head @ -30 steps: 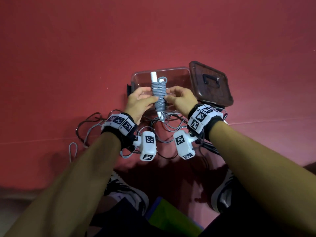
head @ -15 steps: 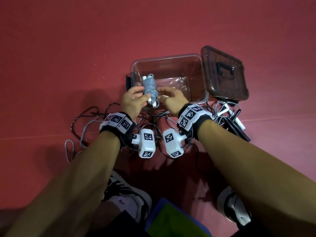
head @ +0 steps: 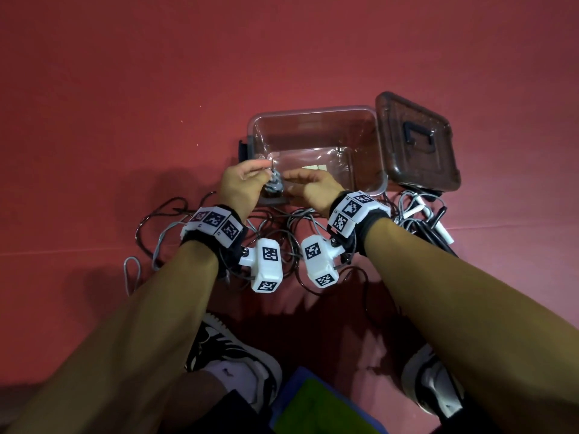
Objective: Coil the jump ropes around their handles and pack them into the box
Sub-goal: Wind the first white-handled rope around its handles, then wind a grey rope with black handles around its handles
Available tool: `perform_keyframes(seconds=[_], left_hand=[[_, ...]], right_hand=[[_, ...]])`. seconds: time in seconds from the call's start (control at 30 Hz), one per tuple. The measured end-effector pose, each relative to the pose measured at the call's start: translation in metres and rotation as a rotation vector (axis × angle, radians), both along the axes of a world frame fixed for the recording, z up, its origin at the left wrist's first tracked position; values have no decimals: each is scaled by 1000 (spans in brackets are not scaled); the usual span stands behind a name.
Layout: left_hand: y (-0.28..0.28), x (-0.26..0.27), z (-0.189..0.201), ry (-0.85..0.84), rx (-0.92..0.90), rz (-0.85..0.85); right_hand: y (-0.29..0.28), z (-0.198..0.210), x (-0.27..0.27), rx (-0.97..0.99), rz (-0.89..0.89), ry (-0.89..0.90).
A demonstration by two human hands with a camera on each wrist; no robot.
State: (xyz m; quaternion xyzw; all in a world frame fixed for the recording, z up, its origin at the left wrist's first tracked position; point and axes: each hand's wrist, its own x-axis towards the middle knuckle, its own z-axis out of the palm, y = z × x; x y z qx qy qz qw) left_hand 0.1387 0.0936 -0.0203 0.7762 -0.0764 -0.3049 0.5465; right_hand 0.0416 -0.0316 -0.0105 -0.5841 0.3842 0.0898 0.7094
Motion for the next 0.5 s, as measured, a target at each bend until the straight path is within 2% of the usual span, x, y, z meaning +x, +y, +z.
perform_keyframes(seconds=[0.27,0.5], left_hand=[[7,-11,10,79,41,-63],[1,-42,15,49,122,-258]], right_hand=[[-7,13,-16,-20,-56,-21],[-24,9,-61,-280,-64,60]])
